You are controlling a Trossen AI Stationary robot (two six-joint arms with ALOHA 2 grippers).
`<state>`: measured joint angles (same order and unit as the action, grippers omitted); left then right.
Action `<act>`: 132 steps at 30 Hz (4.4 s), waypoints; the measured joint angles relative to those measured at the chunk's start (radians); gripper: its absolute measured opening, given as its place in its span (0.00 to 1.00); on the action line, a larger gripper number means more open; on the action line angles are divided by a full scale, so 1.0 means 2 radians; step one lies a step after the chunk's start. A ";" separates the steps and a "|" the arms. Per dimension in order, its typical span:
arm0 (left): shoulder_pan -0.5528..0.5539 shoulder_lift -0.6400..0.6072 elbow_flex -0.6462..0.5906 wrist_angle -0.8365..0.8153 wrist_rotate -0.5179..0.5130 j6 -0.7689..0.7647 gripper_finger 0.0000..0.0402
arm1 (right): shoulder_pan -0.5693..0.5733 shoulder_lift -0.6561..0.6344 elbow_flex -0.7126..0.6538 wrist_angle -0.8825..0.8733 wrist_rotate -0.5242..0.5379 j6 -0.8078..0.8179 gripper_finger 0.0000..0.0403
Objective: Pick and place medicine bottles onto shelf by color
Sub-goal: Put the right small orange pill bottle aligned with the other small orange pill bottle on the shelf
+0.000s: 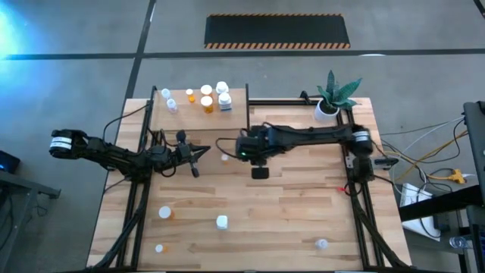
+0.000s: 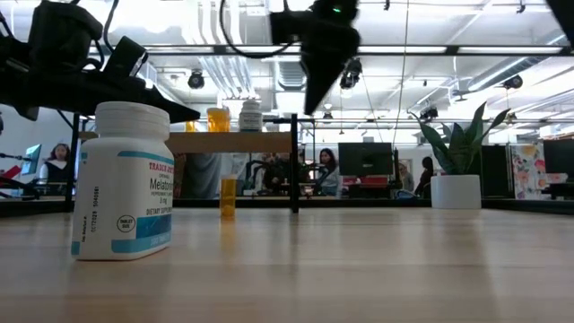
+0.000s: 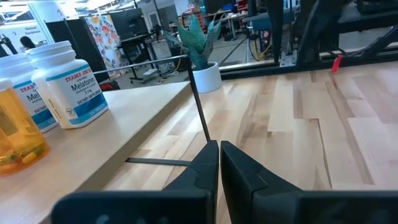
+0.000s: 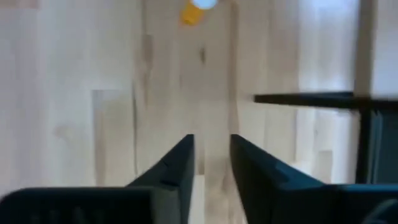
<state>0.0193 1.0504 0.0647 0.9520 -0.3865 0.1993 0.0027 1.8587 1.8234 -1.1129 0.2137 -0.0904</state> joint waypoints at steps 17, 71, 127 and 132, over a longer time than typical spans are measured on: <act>0.000 0.000 0.015 -0.008 0.008 -0.001 0.00 | -0.037 -0.199 -0.391 0.367 0.011 0.111 0.03; 0.028 0.257 0.433 -0.680 0.060 -0.306 0.58 | -0.135 -0.324 -0.734 0.929 -0.122 -0.090 0.32; 0.333 0.143 0.642 -1.000 0.086 -0.214 0.26 | -0.135 -0.323 -0.734 0.929 -0.122 -0.090 0.28; 0.350 0.147 0.632 -0.987 0.089 -0.214 0.26 | -0.135 -0.323 -0.734 0.929 -0.122 -0.090 0.28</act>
<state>0.7195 1.3437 1.3282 -1.0219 -0.2079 -0.2278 -0.2668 1.2118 0.3546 0.7456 -0.0299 -0.2699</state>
